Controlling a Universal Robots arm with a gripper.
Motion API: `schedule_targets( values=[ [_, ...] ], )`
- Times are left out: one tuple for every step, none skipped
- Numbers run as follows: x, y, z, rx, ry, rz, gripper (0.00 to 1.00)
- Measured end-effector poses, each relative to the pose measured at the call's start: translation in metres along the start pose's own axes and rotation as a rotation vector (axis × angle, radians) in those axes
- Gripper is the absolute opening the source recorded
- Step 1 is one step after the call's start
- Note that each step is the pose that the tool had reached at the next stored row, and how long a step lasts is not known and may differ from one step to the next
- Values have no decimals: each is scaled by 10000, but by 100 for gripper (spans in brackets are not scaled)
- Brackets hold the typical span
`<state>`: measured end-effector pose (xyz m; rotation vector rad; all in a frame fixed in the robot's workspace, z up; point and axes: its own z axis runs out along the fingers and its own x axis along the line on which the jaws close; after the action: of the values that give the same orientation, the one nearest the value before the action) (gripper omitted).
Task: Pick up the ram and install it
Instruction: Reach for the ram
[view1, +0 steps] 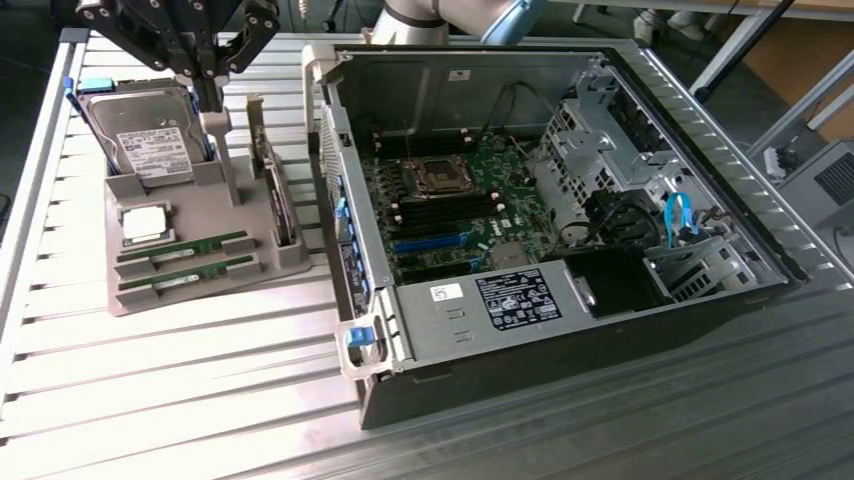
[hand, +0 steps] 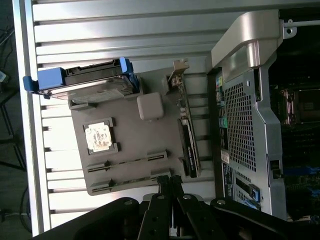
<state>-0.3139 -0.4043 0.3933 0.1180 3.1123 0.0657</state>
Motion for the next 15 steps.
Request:
schedule_targets(
  values=[
    [0,-6,0,0,0,0,13],
    [-1,-10,-1,0,0,-1,13],
    [-1,-17,-1,0,1,0,13],
    [-2,-26,-1,0,0,0,13],
    [-3,-39,-1,0,0,0,13],
    [-4,-52,-2,0,0,0,13],
    [-4,-60,-2,0,0,0,13],
    [-6,-77,-3,0,0,0,13],
    [-7,-86,-4,0,0,0,13],
    [-7,-93,-4,0,0,0,13],
    [-7,-99,-4,0,0,0,13],
    [-8,-107,-4,0,0,0,13],
    [-9,-108,-4,1,-1,0,13],
    [-9,-114,-5,4,-1,0,13],
    [-10,-127,-6,6,1,-1,13]
  ],
)
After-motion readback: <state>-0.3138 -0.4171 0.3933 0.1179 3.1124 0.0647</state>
